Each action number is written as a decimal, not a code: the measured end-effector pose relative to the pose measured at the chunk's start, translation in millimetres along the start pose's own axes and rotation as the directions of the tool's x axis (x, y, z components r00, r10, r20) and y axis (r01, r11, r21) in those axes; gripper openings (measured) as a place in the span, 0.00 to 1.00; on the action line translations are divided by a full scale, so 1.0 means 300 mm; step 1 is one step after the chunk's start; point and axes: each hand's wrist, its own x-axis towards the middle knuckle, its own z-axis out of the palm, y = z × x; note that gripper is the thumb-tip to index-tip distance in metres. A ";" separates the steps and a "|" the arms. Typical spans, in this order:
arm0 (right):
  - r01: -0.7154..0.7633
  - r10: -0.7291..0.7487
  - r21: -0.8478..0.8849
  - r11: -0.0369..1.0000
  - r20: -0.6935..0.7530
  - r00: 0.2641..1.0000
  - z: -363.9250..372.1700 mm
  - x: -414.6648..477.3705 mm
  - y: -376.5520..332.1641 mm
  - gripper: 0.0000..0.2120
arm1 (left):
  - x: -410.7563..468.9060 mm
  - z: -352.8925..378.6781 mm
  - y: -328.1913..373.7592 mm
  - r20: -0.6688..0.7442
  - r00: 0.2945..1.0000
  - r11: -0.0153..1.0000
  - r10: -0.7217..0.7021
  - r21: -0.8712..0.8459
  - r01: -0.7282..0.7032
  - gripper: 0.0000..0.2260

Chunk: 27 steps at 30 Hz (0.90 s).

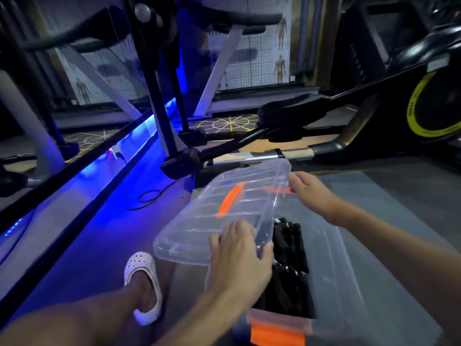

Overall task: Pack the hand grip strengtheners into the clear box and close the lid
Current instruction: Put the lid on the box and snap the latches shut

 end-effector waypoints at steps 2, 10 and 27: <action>-0.036 0.037 -0.042 0.998 0.028 0.999 -0.016 -0.030 0.033 0.20 | -0.027 0.034 0.041 -0.003 0.997 0.997 0.079 0.018 -0.079 0.11; -0.169 0.201 -0.389 0.905 0.041 0.979 -0.078 -0.111 0.142 0.25 | -0.120 0.097 0.193 0.300 0.936 0.982 0.184 -0.090 -0.164 0.14; -0.330 0.323 -0.205 0.922 -0.064 0.944 -0.026 -0.086 0.284 0.21 | -0.093 0.142 -0.046 0.450 0.893 0.936 0.020 0.306 -0.175 0.24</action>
